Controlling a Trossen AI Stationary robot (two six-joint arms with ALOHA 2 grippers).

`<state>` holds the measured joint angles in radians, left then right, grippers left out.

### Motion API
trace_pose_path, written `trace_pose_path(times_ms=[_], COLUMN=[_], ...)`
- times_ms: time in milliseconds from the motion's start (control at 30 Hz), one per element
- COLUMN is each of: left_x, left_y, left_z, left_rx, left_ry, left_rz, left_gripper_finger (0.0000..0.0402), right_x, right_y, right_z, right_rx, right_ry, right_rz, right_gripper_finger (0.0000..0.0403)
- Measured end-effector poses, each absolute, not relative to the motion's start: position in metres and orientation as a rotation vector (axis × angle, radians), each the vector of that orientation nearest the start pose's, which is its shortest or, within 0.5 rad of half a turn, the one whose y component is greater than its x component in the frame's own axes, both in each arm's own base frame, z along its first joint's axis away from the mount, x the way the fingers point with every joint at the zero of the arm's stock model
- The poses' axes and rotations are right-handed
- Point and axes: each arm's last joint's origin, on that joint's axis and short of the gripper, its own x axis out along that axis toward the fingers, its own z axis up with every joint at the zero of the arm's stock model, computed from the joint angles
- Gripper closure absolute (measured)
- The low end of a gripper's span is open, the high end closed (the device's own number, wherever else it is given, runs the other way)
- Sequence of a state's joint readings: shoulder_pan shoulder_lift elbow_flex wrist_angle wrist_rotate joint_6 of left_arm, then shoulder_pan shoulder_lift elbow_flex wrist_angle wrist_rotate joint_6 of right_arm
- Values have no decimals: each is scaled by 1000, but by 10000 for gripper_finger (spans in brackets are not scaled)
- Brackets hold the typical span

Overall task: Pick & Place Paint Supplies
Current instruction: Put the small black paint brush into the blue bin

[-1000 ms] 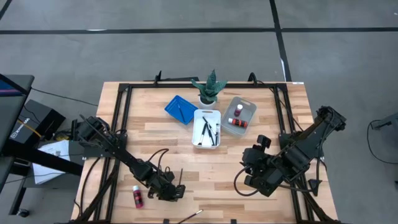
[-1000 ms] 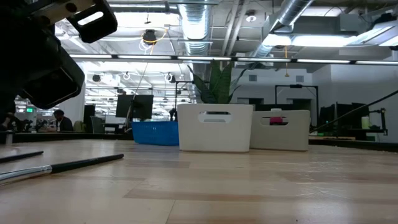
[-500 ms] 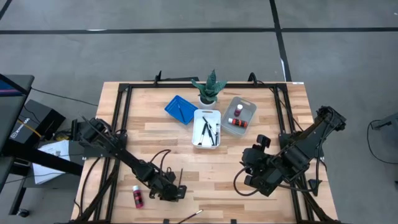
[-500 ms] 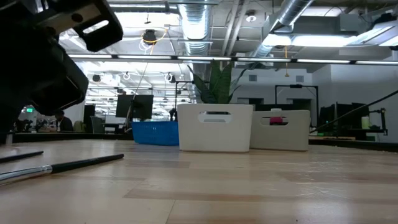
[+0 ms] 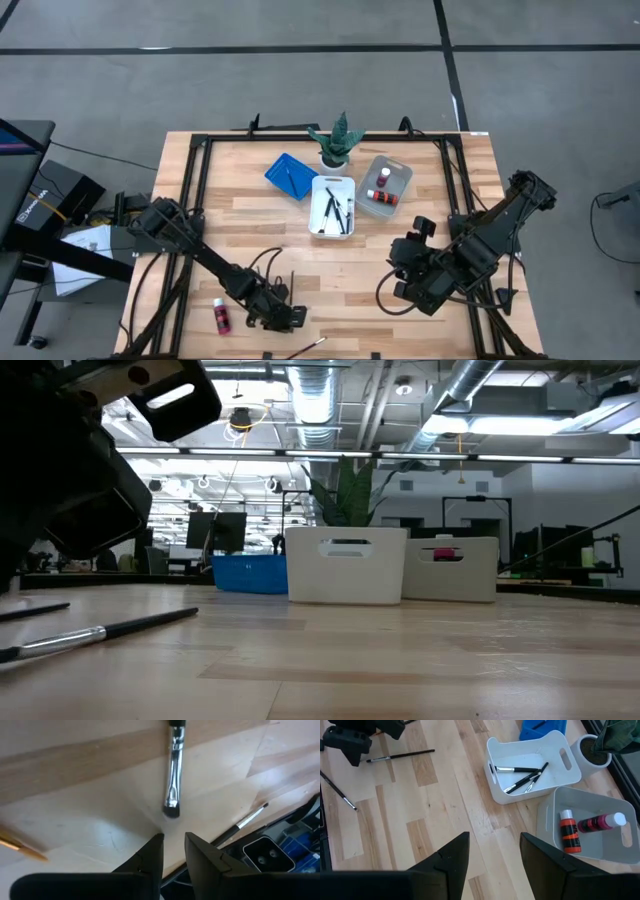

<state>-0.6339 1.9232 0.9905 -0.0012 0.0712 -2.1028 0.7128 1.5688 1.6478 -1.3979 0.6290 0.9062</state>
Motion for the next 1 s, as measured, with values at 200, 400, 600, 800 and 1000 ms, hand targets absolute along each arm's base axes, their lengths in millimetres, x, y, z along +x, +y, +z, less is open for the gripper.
trace_pose_path(times_ms=[200,400,600,800,1000], left_x=[289,290,291,295,292], left_y=[-214,-209,-206,-200,-202], left_z=[113,112,111,110,110], left_rx=[-1594,-1598,-1585,-1580,-1569], left_ry=[1133,1102,1077,1058,1058], left_rz=[585,629,646,669,668], left_gripper_finger=[325,325,325,325,325], right_x=[224,224,224,225,224], right_y=[171,171,171,171,171], right_z=[358,358,358,358,358], right_rx=[8,9,9,9,9], right_ry=[931,931,931,930,929], right_rz=[-377,-377,-378,-380,-379], right_gripper_finger=[233,233,233,233,233])
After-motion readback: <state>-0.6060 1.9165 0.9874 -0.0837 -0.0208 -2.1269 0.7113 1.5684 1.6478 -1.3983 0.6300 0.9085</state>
